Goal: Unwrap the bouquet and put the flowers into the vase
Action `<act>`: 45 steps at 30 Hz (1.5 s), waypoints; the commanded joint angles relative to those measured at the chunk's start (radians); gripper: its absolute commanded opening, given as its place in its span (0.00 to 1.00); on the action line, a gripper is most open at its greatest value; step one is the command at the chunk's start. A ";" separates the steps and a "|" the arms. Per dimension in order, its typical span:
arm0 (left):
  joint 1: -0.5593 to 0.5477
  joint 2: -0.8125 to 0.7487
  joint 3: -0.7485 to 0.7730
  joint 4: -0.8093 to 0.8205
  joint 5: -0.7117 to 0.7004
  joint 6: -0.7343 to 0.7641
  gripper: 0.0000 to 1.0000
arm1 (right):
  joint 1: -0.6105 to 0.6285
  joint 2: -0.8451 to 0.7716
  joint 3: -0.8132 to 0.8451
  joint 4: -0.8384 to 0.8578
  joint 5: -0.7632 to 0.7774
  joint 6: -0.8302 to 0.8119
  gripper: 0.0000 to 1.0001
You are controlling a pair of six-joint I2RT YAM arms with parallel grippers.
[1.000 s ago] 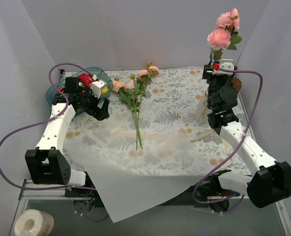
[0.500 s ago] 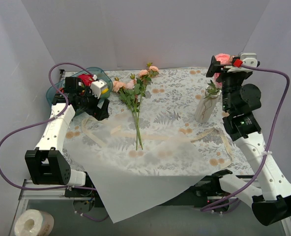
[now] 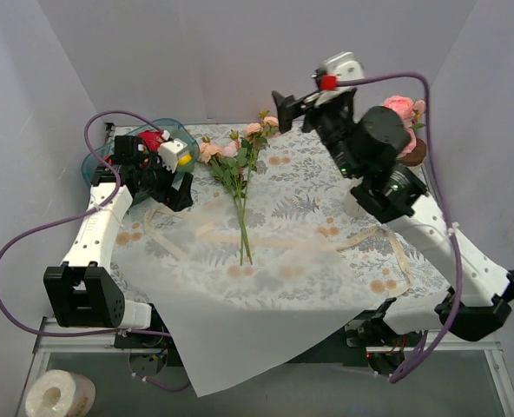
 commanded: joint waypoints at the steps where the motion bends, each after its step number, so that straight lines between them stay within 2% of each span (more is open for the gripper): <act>1: -0.004 -0.043 0.007 0.048 -0.025 -0.028 0.98 | 0.081 0.132 0.064 -0.129 0.054 0.007 0.98; 4: 0.005 -0.057 0.014 0.145 -0.074 -0.120 0.98 | 0.086 0.239 0.035 -0.203 0.039 0.084 0.98; 8: 0.007 -0.008 0.085 0.162 -0.105 -0.205 0.98 | 0.083 0.414 -0.020 -0.303 0.027 0.185 0.91; 14: 0.009 -0.018 0.018 0.156 -0.127 -0.172 0.98 | 0.067 0.638 -0.034 -0.288 -0.113 0.247 0.79; 19: 0.012 -0.046 -0.001 0.150 -0.110 -0.160 0.98 | 0.038 0.753 0.039 -0.329 -0.158 0.287 0.70; 20: 0.012 -0.044 0.000 0.145 -0.099 -0.159 0.98 | 0.026 0.793 0.062 -0.346 -0.165 0.294 0.65; 23: 0.012 -0.040 0.005 0.137 -0.071 -0.171 0.98 | 0.018 0.823 0.067 -0.331 -0.162 0.301 0.60; 45: 0.012 -0.035 0.003 0.122 -0.053 -0.163 0.98 | -0.012 0.981 0.211 -0.361 -0.202 0.319 0.51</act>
